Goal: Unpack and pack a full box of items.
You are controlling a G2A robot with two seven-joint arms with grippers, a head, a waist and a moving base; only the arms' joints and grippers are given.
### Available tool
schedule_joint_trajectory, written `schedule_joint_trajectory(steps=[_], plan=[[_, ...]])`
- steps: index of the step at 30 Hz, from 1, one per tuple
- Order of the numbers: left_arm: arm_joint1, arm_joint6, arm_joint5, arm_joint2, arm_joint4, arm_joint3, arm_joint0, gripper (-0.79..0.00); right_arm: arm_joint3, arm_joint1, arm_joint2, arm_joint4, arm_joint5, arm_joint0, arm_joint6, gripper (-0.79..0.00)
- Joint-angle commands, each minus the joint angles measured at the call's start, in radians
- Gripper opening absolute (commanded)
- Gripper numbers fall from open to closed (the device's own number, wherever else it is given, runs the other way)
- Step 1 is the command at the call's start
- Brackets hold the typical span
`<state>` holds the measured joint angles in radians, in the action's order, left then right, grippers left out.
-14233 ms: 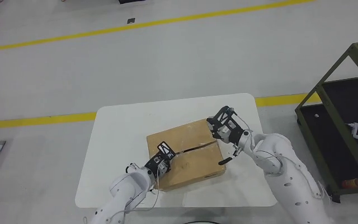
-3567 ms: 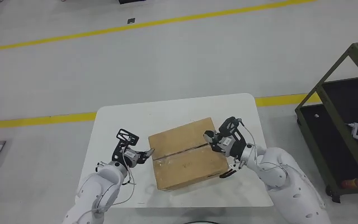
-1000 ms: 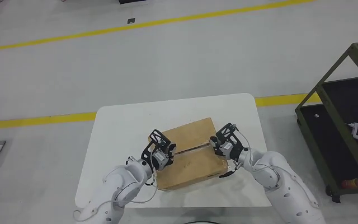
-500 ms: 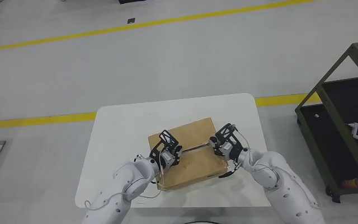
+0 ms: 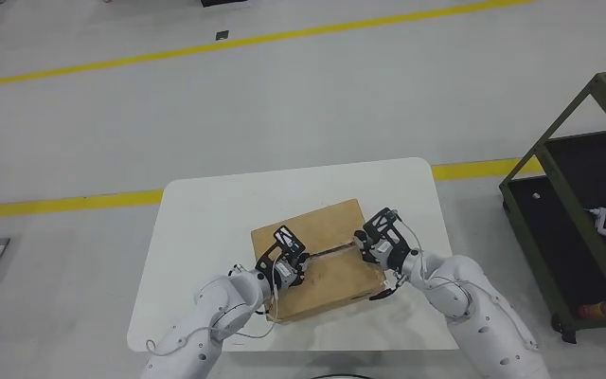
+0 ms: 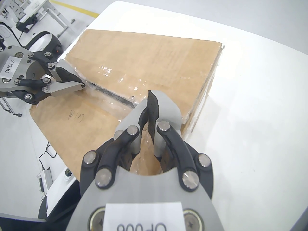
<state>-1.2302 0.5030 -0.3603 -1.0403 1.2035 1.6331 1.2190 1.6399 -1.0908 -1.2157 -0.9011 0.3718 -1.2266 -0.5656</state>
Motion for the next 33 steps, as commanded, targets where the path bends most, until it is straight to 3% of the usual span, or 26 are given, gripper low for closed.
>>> schedule_joint_trajectory(steps=[1, 6, 27, 30, 33], plan=[[-0.001, 0.0, 0.004, 0.001, 0.0, -0.003, -0.002, -0.785, 0.003, 0.001, -0.003, -0.001, -0.001, 0.0, -0.005, -0.643], [-0.001, -0.002, 0.009, 0.003, -0.001, -0.006, -0.004, -0.785, 0.025, 0.005, -0.021, -0.003, -0.005, -0.009, -0.021, -0.616], [-0.001, -0.013, 0.003, 0.006, 0.005, -0.008, -0.005, -0.785, 0.058, 0.022, -0.101, -0.012, -0.029, -0.072, -0.062, -0.64], [-0.001, -0.013, 0.001, 0.006, 0.006, -0.004, -0.003, -0.785, 0.056, 0.023, -0.106, -0.011, -0.037, -0.076, -0.065, -0.628], [0.0, -0.015, 0.0, 0.005, 0.007, -0.002, -0.002, -0.785, 0.057, 0.023, -0.111, -0.004, -0.041, -0.079, -0.067, -0.554]])
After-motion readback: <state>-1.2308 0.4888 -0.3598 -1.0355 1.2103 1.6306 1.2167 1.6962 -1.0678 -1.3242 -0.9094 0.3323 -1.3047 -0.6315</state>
